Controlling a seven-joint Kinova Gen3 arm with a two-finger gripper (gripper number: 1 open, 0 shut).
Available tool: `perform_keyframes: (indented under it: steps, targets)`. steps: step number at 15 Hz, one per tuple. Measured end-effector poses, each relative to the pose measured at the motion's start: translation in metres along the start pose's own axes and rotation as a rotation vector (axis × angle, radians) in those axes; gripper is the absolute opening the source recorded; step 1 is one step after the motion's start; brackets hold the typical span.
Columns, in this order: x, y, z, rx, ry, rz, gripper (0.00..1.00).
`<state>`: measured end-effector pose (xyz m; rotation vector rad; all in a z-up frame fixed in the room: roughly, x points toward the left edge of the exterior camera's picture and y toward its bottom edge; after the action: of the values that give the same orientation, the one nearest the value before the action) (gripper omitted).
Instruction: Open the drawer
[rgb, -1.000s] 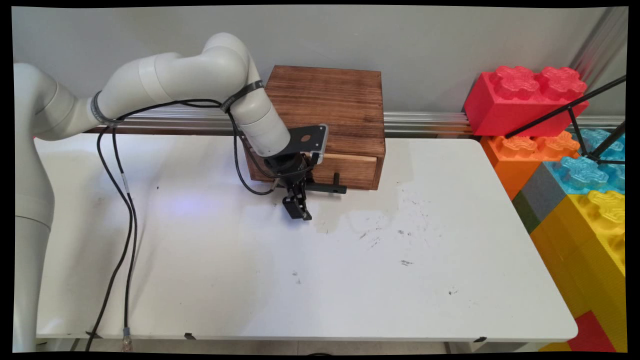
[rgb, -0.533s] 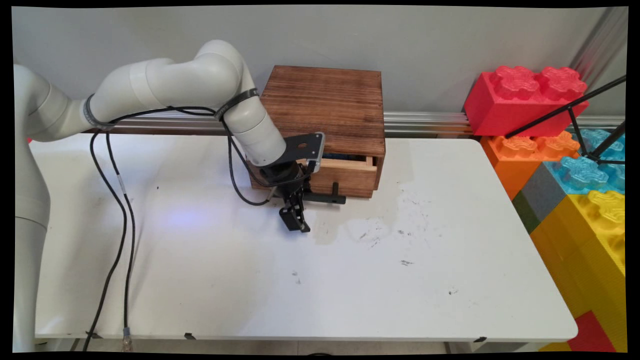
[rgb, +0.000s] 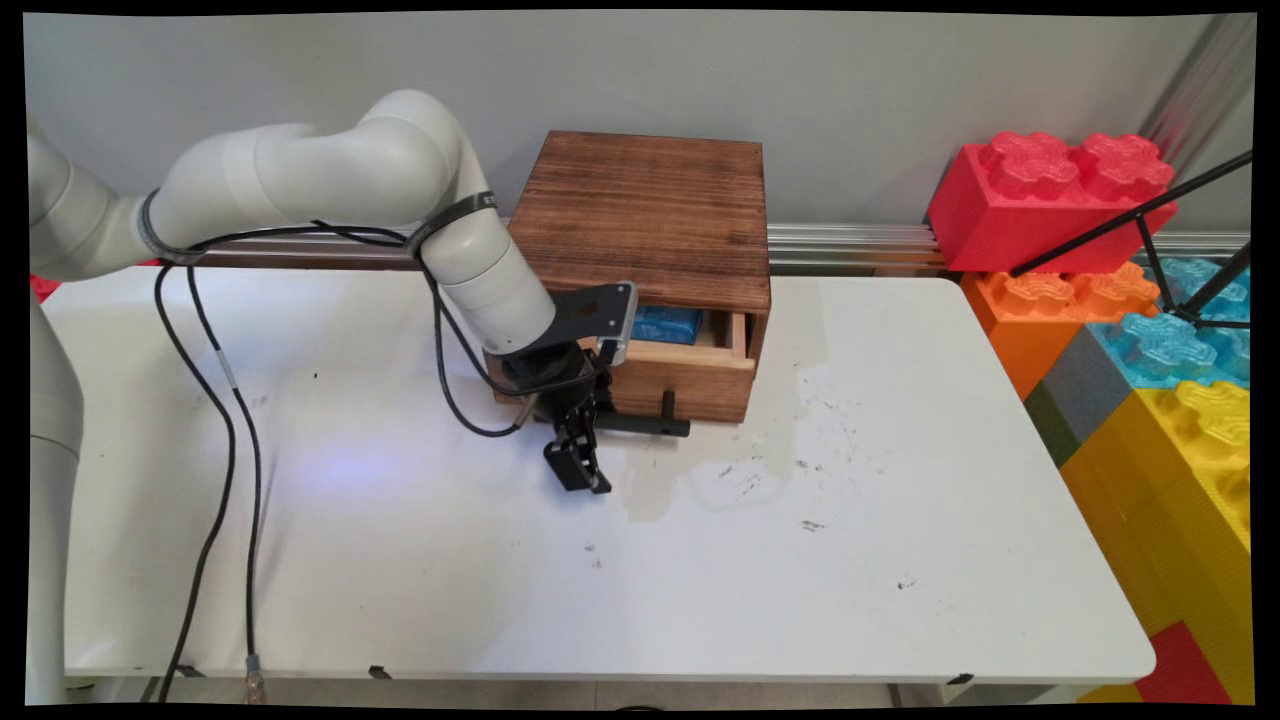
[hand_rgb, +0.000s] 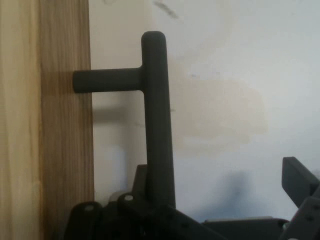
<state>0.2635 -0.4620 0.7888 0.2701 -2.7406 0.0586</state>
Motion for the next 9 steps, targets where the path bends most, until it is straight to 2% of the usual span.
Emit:
perform_keyframes:
  steps: [9]
  targets:
    - [-0.002,0.040,-0.015,-0.032,0.023,-0.004,1.00]
